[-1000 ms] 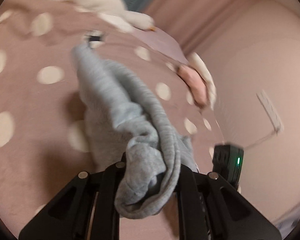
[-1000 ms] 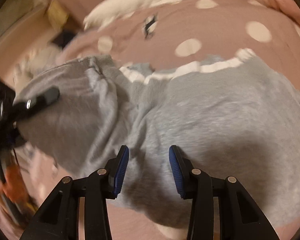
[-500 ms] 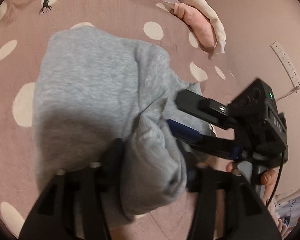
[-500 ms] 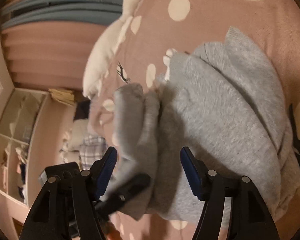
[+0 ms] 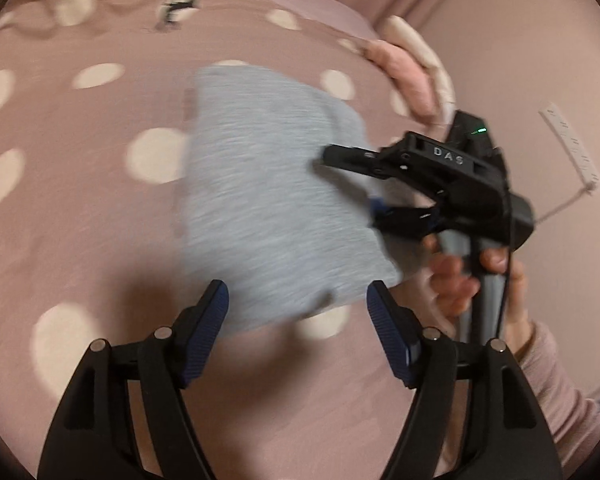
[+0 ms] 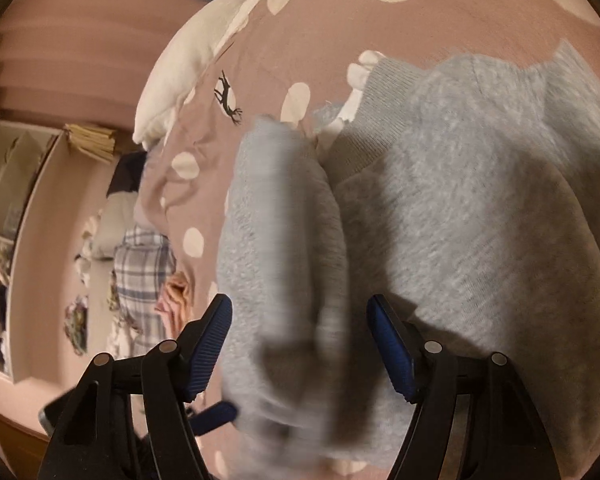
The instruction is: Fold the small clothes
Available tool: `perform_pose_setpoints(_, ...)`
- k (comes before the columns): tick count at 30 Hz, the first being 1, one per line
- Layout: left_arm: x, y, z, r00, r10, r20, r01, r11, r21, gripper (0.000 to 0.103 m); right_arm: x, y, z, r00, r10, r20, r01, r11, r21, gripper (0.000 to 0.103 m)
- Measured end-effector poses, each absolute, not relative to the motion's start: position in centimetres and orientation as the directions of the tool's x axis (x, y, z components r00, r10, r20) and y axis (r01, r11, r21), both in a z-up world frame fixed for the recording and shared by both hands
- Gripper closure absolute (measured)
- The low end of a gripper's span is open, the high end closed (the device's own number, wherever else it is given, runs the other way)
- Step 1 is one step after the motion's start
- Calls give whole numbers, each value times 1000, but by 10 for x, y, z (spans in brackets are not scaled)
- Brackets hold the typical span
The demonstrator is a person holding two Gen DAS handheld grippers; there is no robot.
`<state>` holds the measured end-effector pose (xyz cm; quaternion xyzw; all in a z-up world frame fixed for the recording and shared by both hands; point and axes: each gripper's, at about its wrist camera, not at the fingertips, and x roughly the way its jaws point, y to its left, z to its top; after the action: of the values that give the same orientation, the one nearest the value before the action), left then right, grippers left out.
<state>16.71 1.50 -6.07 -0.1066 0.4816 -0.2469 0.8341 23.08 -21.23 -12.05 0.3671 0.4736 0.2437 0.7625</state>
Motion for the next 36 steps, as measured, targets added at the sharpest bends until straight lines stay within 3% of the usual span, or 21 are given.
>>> perform_pose_setpoints(1,163,22,-61,433,-484,-761,283,874,-395,31,232,-211,-120,436,707,-557,-28,629,777,48)
perform_pose_setpoints(3,155,38,-63,465,-436,-770,221,900,-376,31,232,-204,-118,454,656,-603,-40,691,722,68)
perform_pose_setpoints(8,136,73,-71,477,-435,-764,106,891,-442,28,230,-188,-103,499,566,-656,-82,785,615,89)
perform_pose_setpoints(20,110,90,-70,465,-463,-754,91,873,-480,28,227,-225,-23,648,432,-627,-132,875,466,91)
perform_pose_setpoints(31,132,61,-70,426,-462,-778,141,883,-447,28,239,-268,-87,570,298,-766,67,912,405,91)
perform_pose_setpoints(36,154,29,-50,456,-456,-764,226,890,-396,30,238,-267,-98,567,293,-770,55,919,390,91)
